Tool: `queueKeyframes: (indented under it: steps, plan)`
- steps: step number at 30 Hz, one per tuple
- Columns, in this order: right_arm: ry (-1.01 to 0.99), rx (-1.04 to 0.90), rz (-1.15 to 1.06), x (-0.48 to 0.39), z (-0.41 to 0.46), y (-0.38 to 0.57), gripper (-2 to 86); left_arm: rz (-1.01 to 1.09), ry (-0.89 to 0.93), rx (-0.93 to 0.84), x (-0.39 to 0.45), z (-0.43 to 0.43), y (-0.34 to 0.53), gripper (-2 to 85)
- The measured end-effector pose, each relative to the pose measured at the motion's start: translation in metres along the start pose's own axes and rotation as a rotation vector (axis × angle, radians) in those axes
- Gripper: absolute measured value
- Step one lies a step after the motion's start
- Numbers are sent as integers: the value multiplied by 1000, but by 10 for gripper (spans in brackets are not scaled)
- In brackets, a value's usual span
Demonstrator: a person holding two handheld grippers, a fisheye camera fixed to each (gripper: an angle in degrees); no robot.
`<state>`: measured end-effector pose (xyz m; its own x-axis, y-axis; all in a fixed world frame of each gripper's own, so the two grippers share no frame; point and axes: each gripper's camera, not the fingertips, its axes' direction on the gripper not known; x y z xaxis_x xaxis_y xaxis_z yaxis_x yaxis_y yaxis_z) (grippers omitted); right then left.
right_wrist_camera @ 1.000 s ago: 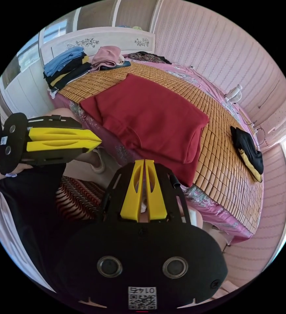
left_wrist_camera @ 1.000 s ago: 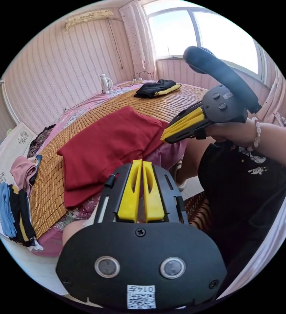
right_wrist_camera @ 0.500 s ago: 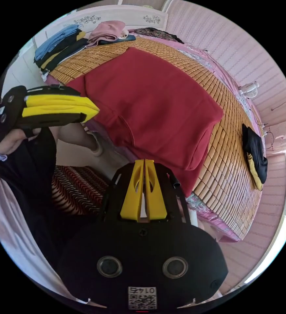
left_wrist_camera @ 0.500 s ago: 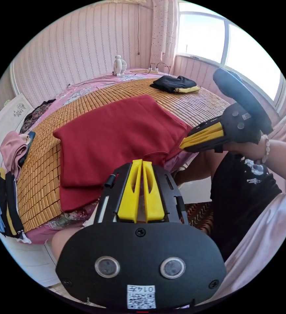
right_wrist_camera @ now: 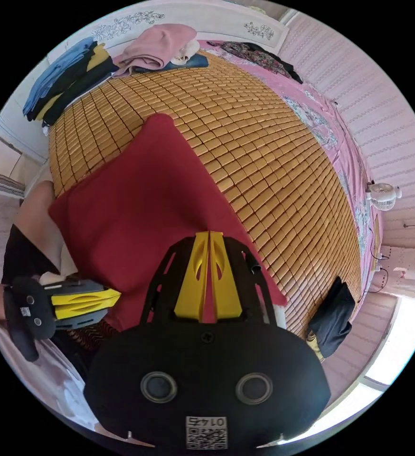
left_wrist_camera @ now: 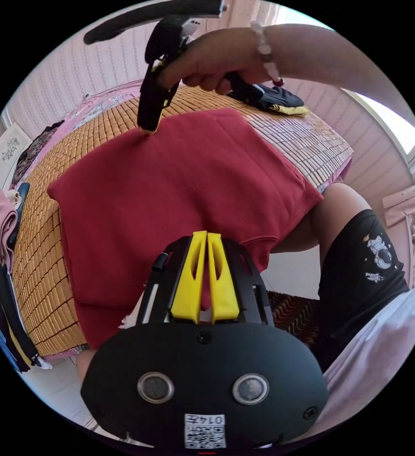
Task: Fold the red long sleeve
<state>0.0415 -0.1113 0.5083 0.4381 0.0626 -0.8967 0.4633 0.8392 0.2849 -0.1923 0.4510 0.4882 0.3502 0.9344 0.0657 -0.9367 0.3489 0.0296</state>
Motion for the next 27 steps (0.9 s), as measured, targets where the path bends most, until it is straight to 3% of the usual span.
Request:
queueKeyframes:
  steps: [1, 7, 11, 15, 19, 27]
  plan:
    - [-37, -77, -6, 4, 24, -11, -5, 13, 5, 7, -2, 2, 2, -10]
    - [46, -35, -71, 4, 29, -26, -5, -4, 54, 20, -18, 10, 0, -10]
    - [-13, -58, -9, 20, 24, -31, -5, 48, 30, 32, -18, 12, 2, -10]
    - [-58, -82, -102, 36, -3, -37, -5, 34, 42, 22, -23, 14, 0, -10]
    - [51, -62, -168, 49, -13, -37, -5, -10, 80, 30, -33, 17, 3, -10]
    - [13, -141, -57, 74, 32, -39, -5, -15, 104, -8, -40, 20, 0, -10]
